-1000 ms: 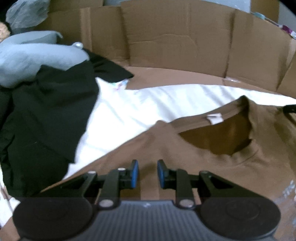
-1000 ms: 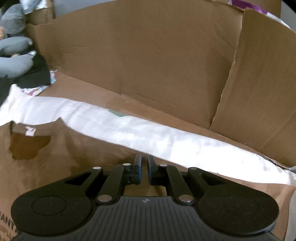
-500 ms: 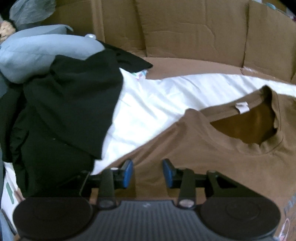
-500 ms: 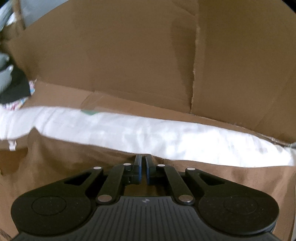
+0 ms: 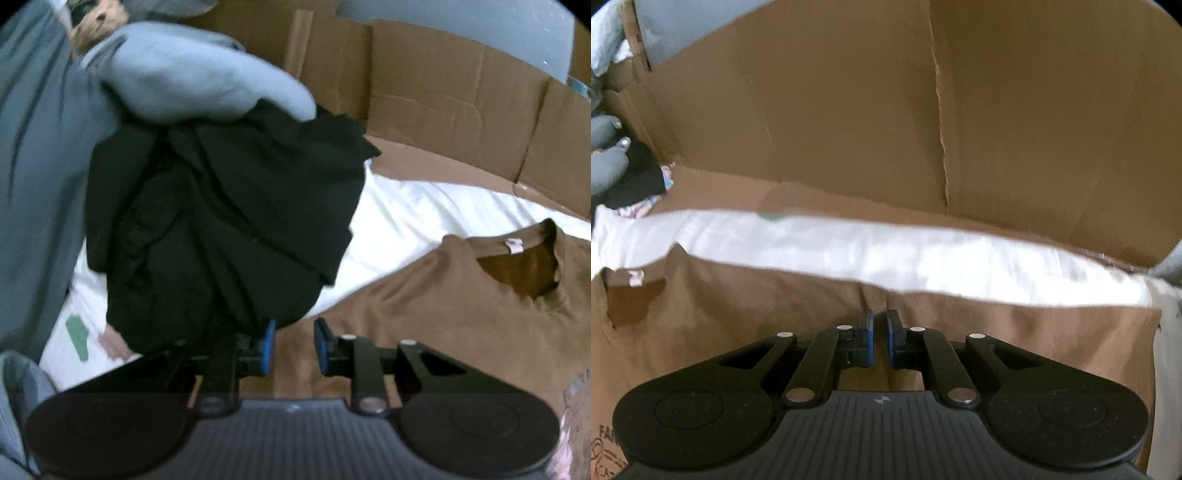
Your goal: Fold clothes
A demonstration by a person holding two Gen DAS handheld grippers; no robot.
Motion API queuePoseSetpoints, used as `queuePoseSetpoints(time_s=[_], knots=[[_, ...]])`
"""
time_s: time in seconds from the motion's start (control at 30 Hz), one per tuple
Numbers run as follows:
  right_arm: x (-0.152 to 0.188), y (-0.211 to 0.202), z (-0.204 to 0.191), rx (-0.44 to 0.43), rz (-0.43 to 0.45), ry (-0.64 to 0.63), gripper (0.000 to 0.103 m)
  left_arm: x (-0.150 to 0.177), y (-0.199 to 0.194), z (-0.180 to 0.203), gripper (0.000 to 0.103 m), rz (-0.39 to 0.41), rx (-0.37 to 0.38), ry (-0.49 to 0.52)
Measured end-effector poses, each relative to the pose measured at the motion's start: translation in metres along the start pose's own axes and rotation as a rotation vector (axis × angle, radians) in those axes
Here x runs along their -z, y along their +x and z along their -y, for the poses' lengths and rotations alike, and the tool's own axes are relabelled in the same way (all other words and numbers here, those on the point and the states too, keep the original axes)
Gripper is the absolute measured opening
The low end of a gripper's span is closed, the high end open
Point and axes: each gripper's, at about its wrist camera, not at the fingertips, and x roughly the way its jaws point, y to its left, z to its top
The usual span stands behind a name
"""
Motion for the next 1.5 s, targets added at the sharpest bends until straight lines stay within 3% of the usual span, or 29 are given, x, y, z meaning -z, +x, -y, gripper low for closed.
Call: queuePoseSetpoints(time_s=[0.1, 0.17, 0.37, 0.5, 0.77, 0.9, 1.13, 1.27, 1.5], knots=[[0.003, 0.006, 0.001, 0.021, -0.013, 0.005, 0.01, 0.006, 0.005, 0.006, 0.021, -0.021, 0.023, 0.025], [0.002, 0.011, 0.003, 0.037, -0.01, 0.008, 0.01, 0.01, 0.015, 0.011, 0.016, -0.053, 0.002, 0.035], [-0.003, 0.018, 0.009, 0.041, -0.011, 0.038, 0.01, 0.009, 0.035, 0.006, 0.015, -0.076, -0.069, -0.015], [-0.007, 0.02, 0.011, 0.049, -0.01, 0.047, 0.01, 0.008, 0.037, 0.015, 0.015, -0.074, -0.113, 0.026], [-0.022, 0.006, 0.026, 0.06, 0.028, 0.108, 0.013, -0.004, 0.008, 0.006, 0.014, -0.012, -0.107, -0.053], [-0.023, -0.011, 0.036, 0.05, 0.038, 0.104, 0.012, -0.005, 0.002, 0.018, 0.015, 0.003, -0.009, -0.039], [-0.002, -0.048, 0.039, 0.031, 0.059, 0.051, 0.012, -0.003, 0.025, 0.035, 0.015, -0.053, 0.025, -0.005], [0.017, -0.072, 0.048, 0.023, 0.04, 0.034, 0.026, -0.005, 0.04, 0.033, 0.015, -0.063, 0.016, 0.019], [0.057, -0.108, 0.064, 0.019, -0.001, -0.019, 0.032, -0.015, 0.034, 0.03, 0.015, -0.066, -0.053, 0.045]])
